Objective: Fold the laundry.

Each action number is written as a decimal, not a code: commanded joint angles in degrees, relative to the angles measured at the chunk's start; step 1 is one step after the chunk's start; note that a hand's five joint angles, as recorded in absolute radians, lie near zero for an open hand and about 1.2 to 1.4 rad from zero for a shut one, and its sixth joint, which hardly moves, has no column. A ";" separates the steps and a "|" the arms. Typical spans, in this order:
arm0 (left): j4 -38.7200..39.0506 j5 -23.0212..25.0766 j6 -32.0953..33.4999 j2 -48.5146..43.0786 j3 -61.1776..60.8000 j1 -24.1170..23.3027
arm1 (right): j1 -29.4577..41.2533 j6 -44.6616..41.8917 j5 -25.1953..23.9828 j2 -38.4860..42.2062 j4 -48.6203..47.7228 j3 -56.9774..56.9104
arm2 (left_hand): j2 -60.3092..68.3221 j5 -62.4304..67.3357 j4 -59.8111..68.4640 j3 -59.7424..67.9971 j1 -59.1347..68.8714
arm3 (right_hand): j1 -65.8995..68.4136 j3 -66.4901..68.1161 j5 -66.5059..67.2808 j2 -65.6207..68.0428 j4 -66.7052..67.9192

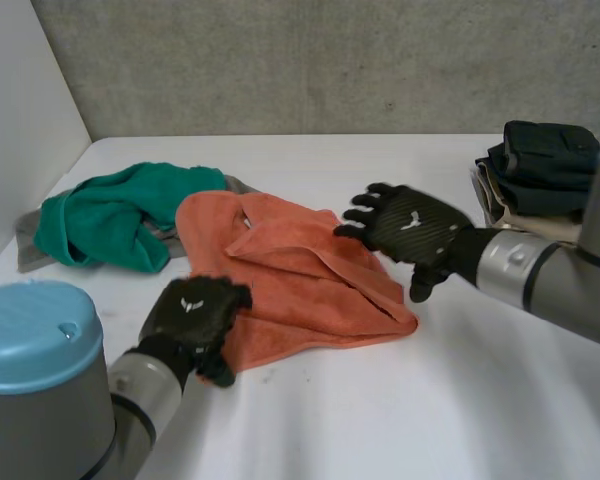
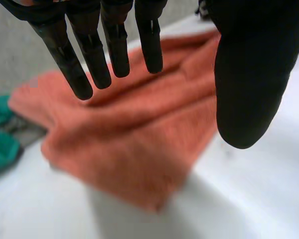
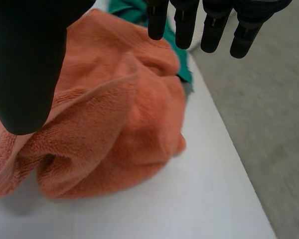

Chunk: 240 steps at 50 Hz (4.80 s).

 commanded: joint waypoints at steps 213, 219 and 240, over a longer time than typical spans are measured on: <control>-7.10 4.02 16.17 -14.73 39.56 14.69 | -4.00 4.84 36.15 2.12 16.93 -19.80 | 53.70 53.22 53.39 53.67 53.29 | 67.33 68.13 67.10 68.22 68.20; 6.53 4.28 18.03 -21.43 55.22 14.78 | -3.12 9.40 37.29 6.88 4.20 -31.23 | 53.70 53.22 53.39 53.67 53.29 | 67.33 68.13 67.10 68.22 68.20; 26.59 4.29 17.41 -15.90 37.51 15.92 | -3.65 16.88 26.58 -0.85 -24.66 -14.03 | 53.70 53.22 53.39 53.67 53.29 | 67.33 68.13 67.10 68.22 68.20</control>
